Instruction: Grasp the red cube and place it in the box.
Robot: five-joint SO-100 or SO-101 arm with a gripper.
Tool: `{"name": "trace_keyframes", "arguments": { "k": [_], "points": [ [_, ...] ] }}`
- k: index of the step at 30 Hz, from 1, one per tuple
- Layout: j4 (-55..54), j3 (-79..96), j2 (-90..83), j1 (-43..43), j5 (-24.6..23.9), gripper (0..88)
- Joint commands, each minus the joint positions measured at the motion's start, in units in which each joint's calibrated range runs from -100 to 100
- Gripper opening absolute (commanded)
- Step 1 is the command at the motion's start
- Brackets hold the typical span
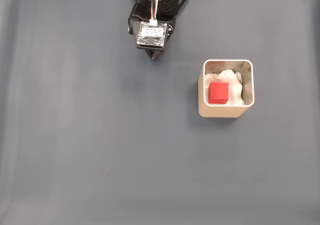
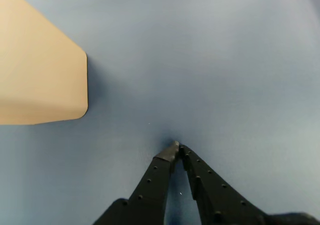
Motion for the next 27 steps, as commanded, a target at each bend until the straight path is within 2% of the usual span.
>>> {"name": "trace_keyframes", "arguments": {
  "k": [1,12,18,27],
  "points": [
    [1.21,0.55,0.09,0.37,0.39,0.8],
    [1.21,0.55,0.09,-0.05,0.39,0.8],
    [1.21,0.55,0.09,-4.03,0.44,0.8],
    [1.3,0.55,0.09,-3.67,0.44,0.8]
  ]
}}
